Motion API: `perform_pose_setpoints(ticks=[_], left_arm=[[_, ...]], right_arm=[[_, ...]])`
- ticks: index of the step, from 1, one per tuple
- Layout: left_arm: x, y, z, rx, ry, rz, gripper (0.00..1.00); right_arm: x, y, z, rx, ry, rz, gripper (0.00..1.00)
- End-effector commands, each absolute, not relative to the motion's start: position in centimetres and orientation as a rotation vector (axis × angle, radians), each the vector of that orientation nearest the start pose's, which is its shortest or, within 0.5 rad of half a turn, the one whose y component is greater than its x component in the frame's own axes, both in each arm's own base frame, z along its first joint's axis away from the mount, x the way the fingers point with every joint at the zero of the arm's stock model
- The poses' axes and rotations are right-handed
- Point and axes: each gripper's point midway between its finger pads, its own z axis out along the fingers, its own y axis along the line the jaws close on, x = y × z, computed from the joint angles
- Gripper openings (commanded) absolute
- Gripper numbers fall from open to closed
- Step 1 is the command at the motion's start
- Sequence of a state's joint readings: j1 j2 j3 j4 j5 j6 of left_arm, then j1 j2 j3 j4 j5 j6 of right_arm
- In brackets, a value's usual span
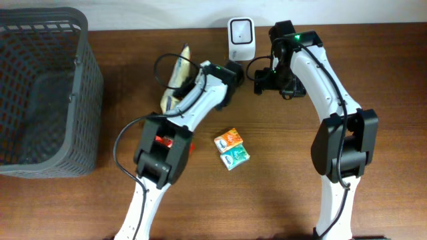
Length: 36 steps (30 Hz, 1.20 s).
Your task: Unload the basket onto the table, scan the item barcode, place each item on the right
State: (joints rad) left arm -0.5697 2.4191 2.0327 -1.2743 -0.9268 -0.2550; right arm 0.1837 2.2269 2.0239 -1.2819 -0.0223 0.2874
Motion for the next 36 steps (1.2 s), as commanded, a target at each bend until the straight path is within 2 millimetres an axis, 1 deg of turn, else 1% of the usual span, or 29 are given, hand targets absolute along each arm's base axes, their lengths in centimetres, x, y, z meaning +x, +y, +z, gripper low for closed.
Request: perform_pose_setpoints(ticks=[1,3,5,6,8,9,10,12,14,15,16,17,18,19,20,21,23,24,25,26,27,28,29,30,34,36], left_arm=[[42.5,-17.9,5.3,0.513,2.733,0.883,0.4],[41.4,-19.6,4.3,0.539,2.809,0.754,0.41],[40.6,-20.9,3.6,0.546,2.876,0.634,0.57],[40.4,-21.2,3.5,0.545,2.896,0.595,0.59],[40.2,-22.4,3.7,0.53,2.942,0.459,0.61],[40.2,-22.8,4.2,0.518,2.953,0.398,0.61],[40.5,-23.0,5.2,0.5,2.951,0.343,0.61],[41.5,-23.0,8.1,0.456,2.915,0.267,0.61],[42.7,-22.4,10.9,0.399,2.866,0.225,0.64],[43.7,-21.6,12.8,0.351,2.827,0.204,0.65],[45.0,-20.1,14.6,0.291,2.78,0.218,0.68],[45.8,-18.8,15.5,0.246,2.748,0.247,0.67],[46.9,-17.0,16.1,0.191,2.718,0.293,0.67],[47.5,-15.6,16.4,0.151,2.703,0.326,0.64],[48.0,-14.4,16.4,0.116,2.696,0.351,0.55],[48.4,-13.3,16.1,0.085,2.702,0.365,0.47],[49.0,-11.3,14.9,0.034,2.727,0.38,0.41],[49.2,-10.4,13.9,0.011,2.746,0.393,0.39],[49.3,-10.1,13.3,0.002,2.758,0.4,0.38],[49.3,-9.7,12.1,-0.004,2.785,0.406,0.37],[49.3,-9.8,10.5,0.0,2.823,0.388,0.37],[49.2,-10.2,9.6,0.007,2.849,0.367,0.38],[49.0,-10.7,8.2,0.018,2.886,0.332,0.38],[48.6,-11.6,6.4,0.03,2.938,0.271,0.36],[47.3,-13.9,2.4,0.068,3.055,0.138,0.34],[46.4,-15.0,1.0,0.087,3.11,0.076,0.33]], right_arm=[[44.7,6.2,9.9,0.236,3.049,0.033,0.98],[44.8,4.7,11.3,0.311,3.049,0.102,0.99],[44.9,3.5,12.7,0.348,3.04,0.17,0.99],[44.9,3.2,13.1,0.344,3.037,0.196,0.99],[44.9,2.4,14.5,0.327,3.025,0.29,0.98],[44.8,2.3,14.9,0.326,3.022,0.329,0.98],[44.7,2.2,15.5,0.313,3.016,0.394,0.99],[44.6,2.4,15.8,0.308,3.011,0.466,0.98],[44.6,2.3,15.8,0.315,3.011,0.481,0.99],[44.5,2.4,15.8,0.314,3.012,0.481,0.99],[44.5,2.6,15.8,0.307,3.014,0.481,0.99],[44.5,2.7,15.8,0.303,3.013,0.481,0.99],[44.5,2.9,15.8,0.296,3.015,0.482,0.98],[44.5,3.1,15.8,0.291,3.016,0.482,0.99],[44.5,3.2,15.8,0.285,3.017,0.482,0.99],[44.5,3.4,15.8,0.28,3.018,0.482,0.98],[44.6,3.7,15.8,0.268,3.016,0.483,0.99],[44.6,3.9,15.8,0.263,3.016,0.484,0.98],[44.6,4.0,15.8,0.259,3.017,0.484,0.98],[44.5,4.3,15.8,0.249,3.019,0.484,0.98],[44.5,4.6,15.8,0.239,3.021,0.485,0.98],[44.5,4.8,15.8,0.234,3.022,0.485,0.99],[44.4,5.0,15.8,0.225,3.024,0.486,0.99],[44.4,5.3,15.8,0.215,3.027,0.486,0.99],[44.1,6.1,15.8,0.191,3.039,0.487,0.98],[44.0,6.1,15.8,0.189,3.043,0.486,0.99]])
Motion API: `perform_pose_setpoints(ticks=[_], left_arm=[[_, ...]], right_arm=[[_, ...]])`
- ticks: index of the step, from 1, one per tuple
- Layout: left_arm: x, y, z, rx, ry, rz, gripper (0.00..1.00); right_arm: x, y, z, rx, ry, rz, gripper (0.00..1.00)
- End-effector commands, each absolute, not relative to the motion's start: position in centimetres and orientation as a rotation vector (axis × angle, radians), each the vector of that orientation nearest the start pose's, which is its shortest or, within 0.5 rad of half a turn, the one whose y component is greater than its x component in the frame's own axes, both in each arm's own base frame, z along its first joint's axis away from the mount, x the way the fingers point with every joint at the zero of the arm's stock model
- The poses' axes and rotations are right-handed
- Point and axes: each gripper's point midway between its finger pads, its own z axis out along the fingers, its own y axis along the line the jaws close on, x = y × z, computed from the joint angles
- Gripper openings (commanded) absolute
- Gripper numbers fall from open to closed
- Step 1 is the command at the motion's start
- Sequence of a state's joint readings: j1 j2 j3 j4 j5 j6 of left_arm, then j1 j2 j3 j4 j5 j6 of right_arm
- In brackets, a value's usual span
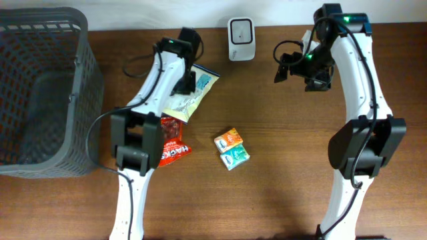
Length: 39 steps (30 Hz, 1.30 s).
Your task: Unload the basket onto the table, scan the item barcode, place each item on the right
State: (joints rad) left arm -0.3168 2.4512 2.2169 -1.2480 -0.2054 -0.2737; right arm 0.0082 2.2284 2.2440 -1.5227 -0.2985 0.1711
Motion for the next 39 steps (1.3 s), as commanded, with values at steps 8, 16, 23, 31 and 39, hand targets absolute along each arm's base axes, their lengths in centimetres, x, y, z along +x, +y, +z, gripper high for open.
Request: perform_pose_setpoints(ticks=[8,16,23,31,39], left_arm=[[41.7,-24.4,0.4,0.277,3.212,-0.321,0.31],[38.5,-32.6,0.9,0.56,3.109,-0.367,0.42],[41.2,-32.6,5.7,0.518,3.018,-0.411,0.46],[45.8,-22.5,13.2,0.24,2.977,-0.222,0.99],[45.3,-16.7,12.5,0.11,3.085,-0.103,0.87]], right_arm=[[42.9,4.0,15.7,0.281,3.087,0.487,0.98],[41.2,1.6,15.7,0.365,3.14,0.493,0.98],[41.0,1.4,15.7,0.374,3.146,0.494,0.98],[41.8,1.3,15.6,0.362,3.119,0.478,0.98],[42.0,2.4,15.4,0.44,3.11,0.532,0.98]])
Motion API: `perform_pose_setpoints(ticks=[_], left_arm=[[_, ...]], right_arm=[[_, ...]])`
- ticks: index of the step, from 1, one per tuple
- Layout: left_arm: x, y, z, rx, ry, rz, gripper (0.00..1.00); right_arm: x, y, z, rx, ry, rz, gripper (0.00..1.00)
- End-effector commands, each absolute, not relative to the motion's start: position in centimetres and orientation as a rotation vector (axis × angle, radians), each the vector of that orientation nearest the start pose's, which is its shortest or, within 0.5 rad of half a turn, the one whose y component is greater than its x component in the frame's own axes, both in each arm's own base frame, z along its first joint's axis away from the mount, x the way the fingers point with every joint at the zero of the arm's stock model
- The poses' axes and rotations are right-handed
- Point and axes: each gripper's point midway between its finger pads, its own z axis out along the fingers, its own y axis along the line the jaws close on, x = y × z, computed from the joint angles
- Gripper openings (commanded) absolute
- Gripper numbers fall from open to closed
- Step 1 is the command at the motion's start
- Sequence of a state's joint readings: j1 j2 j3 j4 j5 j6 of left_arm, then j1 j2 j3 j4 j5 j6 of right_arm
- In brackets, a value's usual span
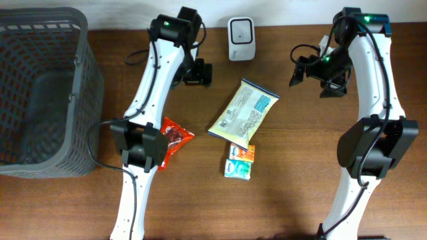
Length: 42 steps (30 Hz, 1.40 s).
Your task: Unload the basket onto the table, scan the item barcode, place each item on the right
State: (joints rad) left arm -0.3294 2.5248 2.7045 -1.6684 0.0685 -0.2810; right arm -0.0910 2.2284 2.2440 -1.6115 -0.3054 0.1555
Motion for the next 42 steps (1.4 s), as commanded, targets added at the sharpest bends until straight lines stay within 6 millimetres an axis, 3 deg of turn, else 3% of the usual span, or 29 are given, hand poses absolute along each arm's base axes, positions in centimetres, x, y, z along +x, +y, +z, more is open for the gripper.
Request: perform_pose_setpoints(ticks=[1,2,3,4,5,7,9,11,12,17,20,24,27,31,34,42], left_arm=[[45.2,-16.9,12.5,0.141,3.083,-0.101,0.84],[45.3,-16.9,12.5,0.159,3.076,-0.086,0.84],[45.5,-16.7,12.5,0.161,3.066,-0.054,0.77],[45.8,-16.2,12.6,0.157,3.052,-0.009,0.57],[46.1,-15.7,12.6,0.142,3.037,0.032,0.49],[46.9,-14.4,12.7,0.063,3.011,0.089,0.49],[47.3,-13.4,12.7,0.032,3.01,0.09,0.66],[47.2,-12.4,12.6,0.003,3.025,0.099,0.67],[47.2,-12.1,12.6,-0.005,3.028,0.101,0.67],[47.4,-10.5,12.6,-0.055,3.034,0.106,0.6],[47.4,-9.5,12.6,-0.083,3.044,0.112,0.61],[47.5,-8.7,12.6,-0.109,3.046,0.114,0.63],[47.5,-8.6,12.6,-0.113,3.046,0.114,0.65],[47.5,-8.6,12.6,-0.113,3.045,0.114,0.66],[47.6,-8.6,12.6,-0.113,3.043,0.113,0.68],[47.5,-8.6,12.6,-0.113,3.046,0.114,0.69]], right_arm=[[41.8,3.1,15.3,0.43,3.12,0.56,0.98],[41.6,4.0,15.0,0.405,3.136,0.583,0.98],[41.4,4.9,14.6,0.379,3.152,0.587,0.98],[41.3,5.8,14.1,0.331,3.164,0.585,0.98],[41.1,6.8,13.5,0.257,3.174,0.585,0.98],[40.4,9.5,11.9,0.044,3.201,0.584,0.99],[39.2,11.9,10.1,-0.065,3.24,0.576,0.77],[37.7,14.0,8.5,-0.144,3.283,0.569,0.1],[37.4,14.5,8.1,-0.147,3.293,0.565,0.04],[36.1,17.1,5.4,-0.087,3.326,0.538,0.04],[35.0,18.5,2.9,-0.01,3.346,0.517,0.04],[34.2,19.4,0.5,-0.034,3.334,0.509,0.04],[34.1,18.6,1.3,0.021,3.362,0.495,0.04],[34.1,17.7,5.2,0.106,3.416,0.53,0.04],[35.6,19.4,7.4,-0.032,3.332,0.65,0.04],[36.4,22.5,4.5,-0.076,3.247,0.662,0.04]])
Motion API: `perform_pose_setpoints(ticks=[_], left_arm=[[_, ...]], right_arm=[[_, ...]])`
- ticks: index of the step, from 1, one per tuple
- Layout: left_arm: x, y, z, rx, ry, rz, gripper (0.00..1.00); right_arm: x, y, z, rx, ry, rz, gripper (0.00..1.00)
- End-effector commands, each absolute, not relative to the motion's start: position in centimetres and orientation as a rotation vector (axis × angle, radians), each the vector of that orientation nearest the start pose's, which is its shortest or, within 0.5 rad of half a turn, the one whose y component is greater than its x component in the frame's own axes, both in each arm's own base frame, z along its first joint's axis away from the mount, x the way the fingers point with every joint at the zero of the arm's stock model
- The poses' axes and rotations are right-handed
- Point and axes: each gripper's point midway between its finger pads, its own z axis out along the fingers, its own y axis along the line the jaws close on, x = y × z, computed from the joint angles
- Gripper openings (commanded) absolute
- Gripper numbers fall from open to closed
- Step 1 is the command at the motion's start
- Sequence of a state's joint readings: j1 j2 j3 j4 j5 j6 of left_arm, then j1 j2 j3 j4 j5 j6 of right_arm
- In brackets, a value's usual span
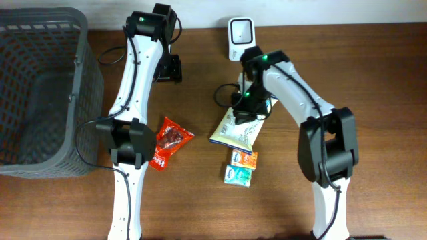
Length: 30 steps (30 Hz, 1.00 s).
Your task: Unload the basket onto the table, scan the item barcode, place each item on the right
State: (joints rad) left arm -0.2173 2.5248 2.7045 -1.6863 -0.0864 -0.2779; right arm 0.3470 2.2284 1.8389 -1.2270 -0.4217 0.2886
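Observation:
A pale snack packet (233,134) lies flat on the wooden table, just below the white barcode scanner (241,39) at the back edge. My right gripper (245,108) is down on the packet's upper end and hides it. Whether its fingers are closed on the packet does not show. My left gripper (171,69) hangs at the back left, apart from the packet, with nothing visible in it.
A red snack packet (168,141) lies left of the pale one. A small orange pack (244,160) and a teal pack (238,175) lie just below it. A dark mesh basket (47,87) fills the left side of the table (387,133).
My right gripper has come from the far right, in the air, down onto the pale packet's upper end. My left gripper has shifted a little further left. The packet lies nearly where it was.
First both grippers were close by the scanner, the pale packet behind my left arm. Then my left gripper was on the packet left of the scanner, my right arm off to the right. Then the packet lay free mid-table. Now my right gripper is on it.

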Motion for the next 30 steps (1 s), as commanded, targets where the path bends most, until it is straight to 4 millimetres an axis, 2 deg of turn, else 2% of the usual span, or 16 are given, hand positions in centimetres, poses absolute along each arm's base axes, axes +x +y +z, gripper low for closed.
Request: perform_pose_setpoints(ticks=[1,5,10,12,14,16,17,20,21,23,24,25,26,28,30], left_arm=[[47.5,-8.6,12.6,-0.113,3.046,0.114,0.69],[47.5,-8.6,12.6,-0.113,3.046,0.115,0.69],[47.5,-8.6,12.6,-0.113,3.046,0.114,0.69],[47.5,-8.6,12.6,-0.113,3.046,0.114,0.69],[47.5,-8.6,12.6,-0.113,3.047,0.114,0.69],[47.4,-8.6,12.4,-0.113,3.052,0.116,0.69],[47.4,-8.6,12.3,-0.113,3.056,0.117,0.7],[47.1,-8.6,11.7,-0.112,3.074,0.124,0.7],[47.0,-8.6,11.4,-0.11,3.085,0.123,0.71],[46.7,-9.0,11.0,-0.109,3.105,0.091,0.72],[46.6,-9.4,10.9,-0.109,3.113,0.06,0.73],[46.5,-10.1,10.7,-0.098,3.125,0.0,0.73],[46.4,-11.6,10.6,0.001,3.137,-0.126,0.72],[45.7,-15.1,10.9,0.251,3.12,-0.415,0.76],[44.9,-17.7,11.1,0.366,3.098,-0.587,0.78]], right_arm=[[36.5,22.7,4.0,-0.057,3.238,0.662,0.04],[37.3,22.4,2.1,0.093,3.21,0.636,0.04],[38.0,22.0,1.7,0.092,3.183,0.61,0.04],[38.2,22.0,3.0,0.094,3.182,0.66,0.04],[39.1,21.7,5.1,0.06,3.158,0.711,0.04],[40.5,20.2,8.3,0.052,3.133,0.705,0.04],[41.1,19.2,9.4,0.054,3.118,0.69,0.09],[42.5,16.3,11.2,0.075,3.088,0.633,0.16],[42.5,15.3,11.1,0.111,3.096,0.62,0.28],[42.4,13.9,11.1,0.169,3.114,0.623,0.57],[42.3,13.3,11.1,0.193,3.121,0.622,0.62],[42.3,12.5,11.1,0.224,3.124,0.619,0.62],[42.6,11.8,11.1,0.248,3.115,0.613,0.62],[43.1,9.8,10.9,0.307,3.104,0.583,0.77],[43.1,8.2,10.7,0.368,3.108,0.575,0.93]])
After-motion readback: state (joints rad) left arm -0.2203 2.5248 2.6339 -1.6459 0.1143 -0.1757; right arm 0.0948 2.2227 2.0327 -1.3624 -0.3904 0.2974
